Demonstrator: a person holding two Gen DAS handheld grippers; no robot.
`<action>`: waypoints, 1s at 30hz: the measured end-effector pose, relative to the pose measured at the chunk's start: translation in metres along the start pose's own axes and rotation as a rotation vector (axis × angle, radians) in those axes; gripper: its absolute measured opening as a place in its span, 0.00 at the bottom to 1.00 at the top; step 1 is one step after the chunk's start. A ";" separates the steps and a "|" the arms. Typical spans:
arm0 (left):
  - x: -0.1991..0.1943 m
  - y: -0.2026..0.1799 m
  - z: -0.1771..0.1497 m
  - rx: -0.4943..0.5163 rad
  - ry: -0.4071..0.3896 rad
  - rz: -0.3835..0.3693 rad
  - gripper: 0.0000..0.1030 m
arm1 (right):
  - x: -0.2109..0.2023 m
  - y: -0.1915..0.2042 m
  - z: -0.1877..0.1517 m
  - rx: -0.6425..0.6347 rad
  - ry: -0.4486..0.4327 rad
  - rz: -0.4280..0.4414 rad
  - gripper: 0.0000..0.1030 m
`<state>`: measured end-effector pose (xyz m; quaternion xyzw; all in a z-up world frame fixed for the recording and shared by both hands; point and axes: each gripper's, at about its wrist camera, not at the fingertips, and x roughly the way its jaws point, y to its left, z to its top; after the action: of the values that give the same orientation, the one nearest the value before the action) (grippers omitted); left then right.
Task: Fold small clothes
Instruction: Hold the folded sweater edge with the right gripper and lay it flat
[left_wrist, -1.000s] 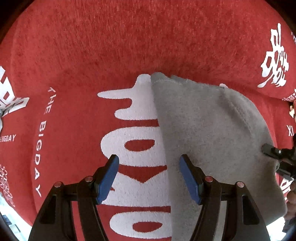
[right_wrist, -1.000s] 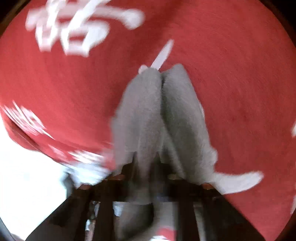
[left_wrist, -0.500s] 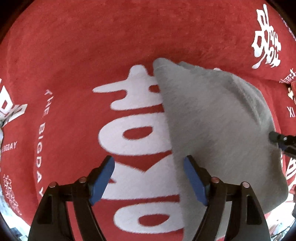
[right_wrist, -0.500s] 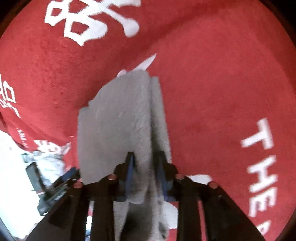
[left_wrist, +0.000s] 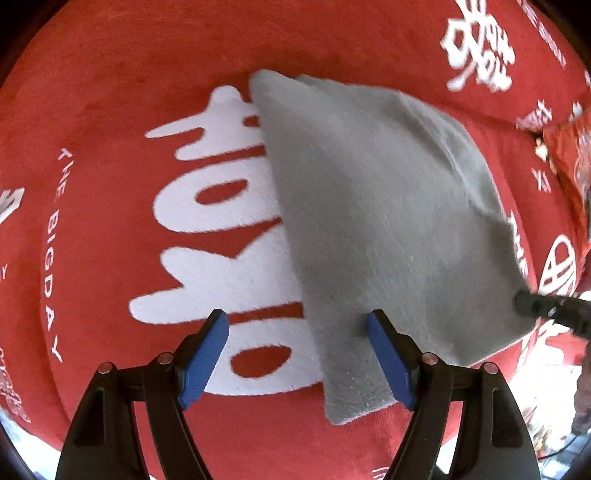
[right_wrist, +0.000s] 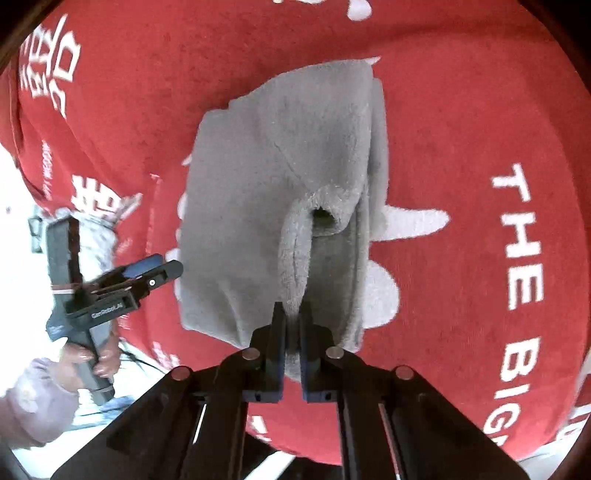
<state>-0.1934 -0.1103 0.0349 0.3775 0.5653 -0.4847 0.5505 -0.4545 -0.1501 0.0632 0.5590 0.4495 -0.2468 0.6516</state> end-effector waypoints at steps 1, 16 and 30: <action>0.003 -0.002 -0.002 0.008 0.002 0.007 0.76 | -0.002 0.001 0.000 -0.006 -0.012 -0.004 0.06; 0.013 -0.005 -0.029 -0.041 0.031 0.053 0.82 | 0.003 -0.052 -0.027 0.110 0.025 -0.110 0.16; -0.015 -0.024 -0.019 -0.091 -0.004 0.124 0.82 | -0.012 -0.015 0.035 0.062 -0.091 -0.137 0.47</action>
<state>-0.2201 -0.0963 0.0512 0.3855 0.5610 -0.4244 0.5971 -0.4613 -0.1891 0.0649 0.5352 0.4487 -0.3295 0.6354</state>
